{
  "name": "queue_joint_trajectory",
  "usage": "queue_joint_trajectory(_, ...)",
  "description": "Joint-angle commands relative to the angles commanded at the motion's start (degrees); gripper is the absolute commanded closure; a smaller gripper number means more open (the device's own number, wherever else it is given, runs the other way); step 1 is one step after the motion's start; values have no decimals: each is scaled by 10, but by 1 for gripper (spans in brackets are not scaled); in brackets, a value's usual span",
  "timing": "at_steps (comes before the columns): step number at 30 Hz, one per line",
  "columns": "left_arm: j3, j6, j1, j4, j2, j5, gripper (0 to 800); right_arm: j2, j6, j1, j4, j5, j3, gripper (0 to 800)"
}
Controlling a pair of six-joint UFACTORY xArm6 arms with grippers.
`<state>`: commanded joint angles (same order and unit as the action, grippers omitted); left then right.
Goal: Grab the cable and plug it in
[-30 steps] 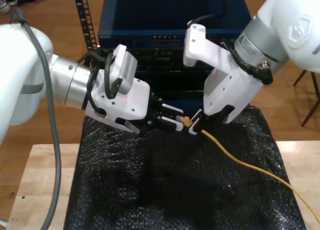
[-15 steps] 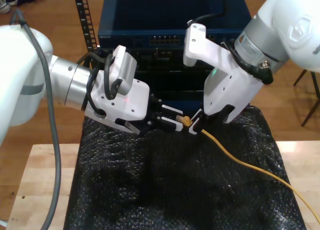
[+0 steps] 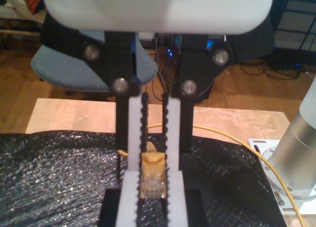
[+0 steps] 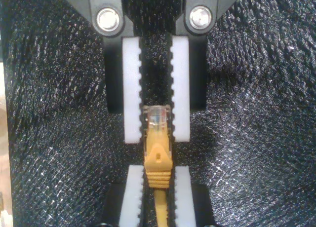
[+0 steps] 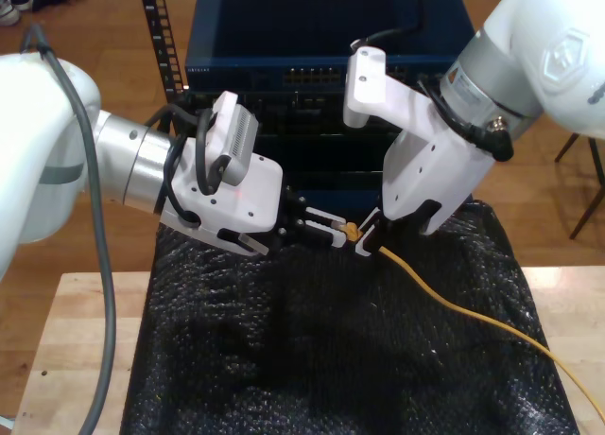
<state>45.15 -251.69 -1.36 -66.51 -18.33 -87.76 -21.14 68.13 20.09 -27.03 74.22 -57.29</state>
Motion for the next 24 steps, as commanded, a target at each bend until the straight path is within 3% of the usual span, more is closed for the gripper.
queue_joint_trajectory(1,0,0,0,0,0,0,797,0,0,0,0,0,0,707)
queue_joint_trajectory(4,0,-1,0,0,0,0,797,1,2,4,-3,1,0,236)
queue_joint_trajectory(5,1,-1,0,-1,0,0,797,1,4,4,-3,1,0,115)
queue_joint_trajectory(6,2,-2,-1,-1,0,0,797,-1,6,4,-2,1,-2,51)
queue_joint_trajectory(12,3,-4,-17,-23,4,-4,798,-17,44,-9,3,2,-30,31)
queue_joint_trajectory(15,4,-5,-25,-43,22,-9,798,-37,47,-29,0,4,-38,12)
queue_joint_trajectory(24,19,-44,-61,-78,83,-105,798,-91,135,-30,0,9,-45,2)
